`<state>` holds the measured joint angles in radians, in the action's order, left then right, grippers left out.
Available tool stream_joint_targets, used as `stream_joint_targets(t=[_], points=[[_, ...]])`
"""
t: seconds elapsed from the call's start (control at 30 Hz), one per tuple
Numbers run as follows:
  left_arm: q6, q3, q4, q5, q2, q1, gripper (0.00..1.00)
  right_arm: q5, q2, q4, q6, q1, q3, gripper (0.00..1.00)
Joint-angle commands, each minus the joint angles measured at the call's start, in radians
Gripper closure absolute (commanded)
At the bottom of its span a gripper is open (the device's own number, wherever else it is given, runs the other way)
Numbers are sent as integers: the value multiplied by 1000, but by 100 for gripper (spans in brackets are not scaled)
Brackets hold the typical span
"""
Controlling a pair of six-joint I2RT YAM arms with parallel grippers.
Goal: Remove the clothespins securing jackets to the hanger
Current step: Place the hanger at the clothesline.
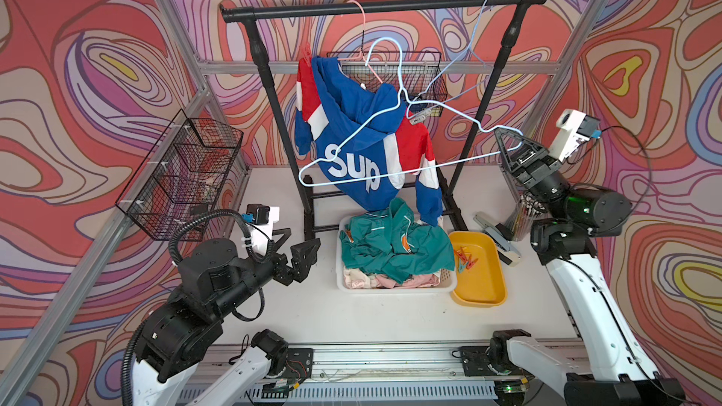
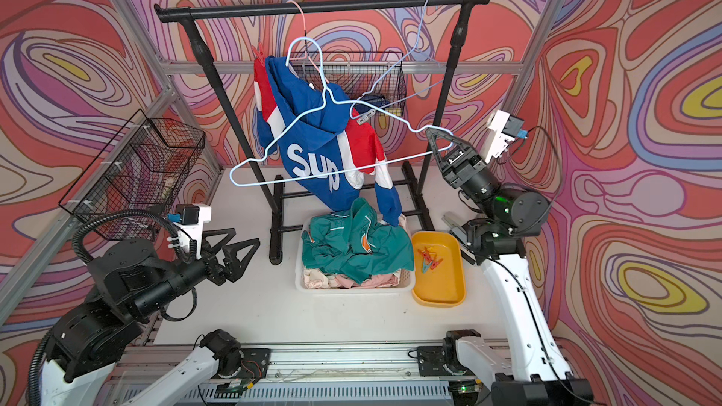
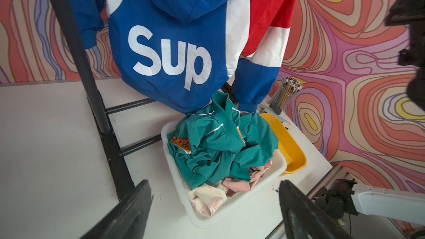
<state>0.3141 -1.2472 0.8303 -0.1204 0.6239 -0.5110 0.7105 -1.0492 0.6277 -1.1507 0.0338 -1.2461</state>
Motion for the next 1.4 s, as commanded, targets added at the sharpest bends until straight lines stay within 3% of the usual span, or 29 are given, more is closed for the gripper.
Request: stream_joint_targets(t=[0.0, 0.13, 0.33, 0.53, 0.67, 0.93, 1.37], points=[[-20, 41, 32, 53, -22, -3, 9, -129, 40, -307, 229, 6, -140, 100], [-25, 82, 34, 41, -25, -1, 8, -232, 44, -470, 351, 5, -317, 100], [-32, 137, 7, 36, -29, -2, 7, -484, 74, -691, 510, 6, -476, 100], [-57, 193, -78, -44, -46, -1, 2, -770, 118, -837, 700, 6, -536, 100], [-69, 224, -128, -94, -40, -3, 0, -884, 125, -875, 797, 6, -556, 100], [-63, 274, -176, -113, -3, -2, 0, -996, 114, -852, 920, 5, -519, 100], [-52, 304, -198, -96, 14, -2, 0, -888, -41, -843, 975, 6, -588, 100]])
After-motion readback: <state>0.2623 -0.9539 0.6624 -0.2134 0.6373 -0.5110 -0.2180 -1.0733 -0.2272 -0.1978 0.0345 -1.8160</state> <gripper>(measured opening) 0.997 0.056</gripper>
